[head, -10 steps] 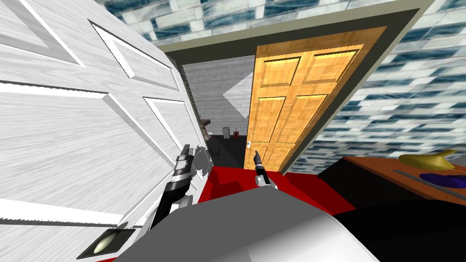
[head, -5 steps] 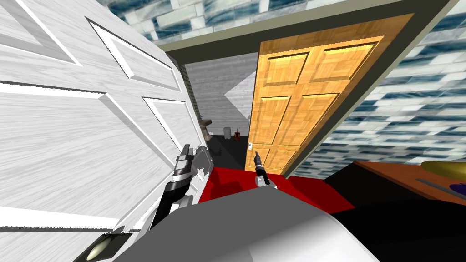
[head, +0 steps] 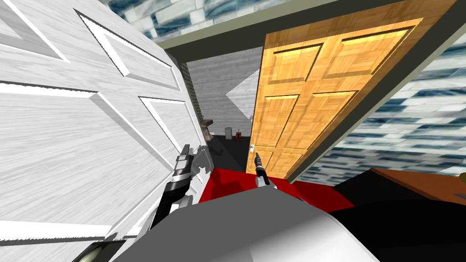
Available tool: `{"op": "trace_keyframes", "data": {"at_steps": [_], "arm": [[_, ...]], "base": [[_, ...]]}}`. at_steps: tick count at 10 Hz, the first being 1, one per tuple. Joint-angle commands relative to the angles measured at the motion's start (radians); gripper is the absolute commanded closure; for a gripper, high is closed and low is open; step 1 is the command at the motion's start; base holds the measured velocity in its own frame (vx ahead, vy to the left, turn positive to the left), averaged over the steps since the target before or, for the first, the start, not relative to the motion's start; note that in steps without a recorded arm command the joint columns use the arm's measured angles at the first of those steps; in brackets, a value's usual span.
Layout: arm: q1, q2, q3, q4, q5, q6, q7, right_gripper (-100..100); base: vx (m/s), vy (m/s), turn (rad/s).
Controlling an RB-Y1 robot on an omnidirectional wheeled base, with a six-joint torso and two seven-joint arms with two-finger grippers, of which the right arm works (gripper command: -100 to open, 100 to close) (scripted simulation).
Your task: Pull the door open
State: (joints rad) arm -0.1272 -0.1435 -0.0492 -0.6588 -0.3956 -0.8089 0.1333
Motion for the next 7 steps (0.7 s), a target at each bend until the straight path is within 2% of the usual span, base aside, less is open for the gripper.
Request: {"op": "trace_keyframes", "data": {"at_steps": [1, 2, 3, 4, 5, 7], "arm": [[-0.012, -0.002, -0.002, 0.031, -0.007, -0.005, 0.004, -100], [-0.019, -0.002, -0.003, 0.050, -0.012, -0.007, 0.008, -100], [-0.013, -0.002, -0.003, 0.032, -0.009, -0.001, 0.006, -100], [-0.003, -0.022, -0.007, 0.038, -0.014, -0.006, -0.012, -100], [0.000, -0.029, -0.008, 0.040, -0.015, -0.007, -0.018, -100], [0.014, -0.058, -0.013, 0.047, -0.022, -0.014, -0.047, -100]], "base": [[0.068, -0.021, 0.067], [0.063, -0.021, 0.063], [0.029, -0.011, 0.013], [0.117, -0.021, 0.097], [0.179, -0.004, 0.083], [0.200, -0.007, 0.097]]}}
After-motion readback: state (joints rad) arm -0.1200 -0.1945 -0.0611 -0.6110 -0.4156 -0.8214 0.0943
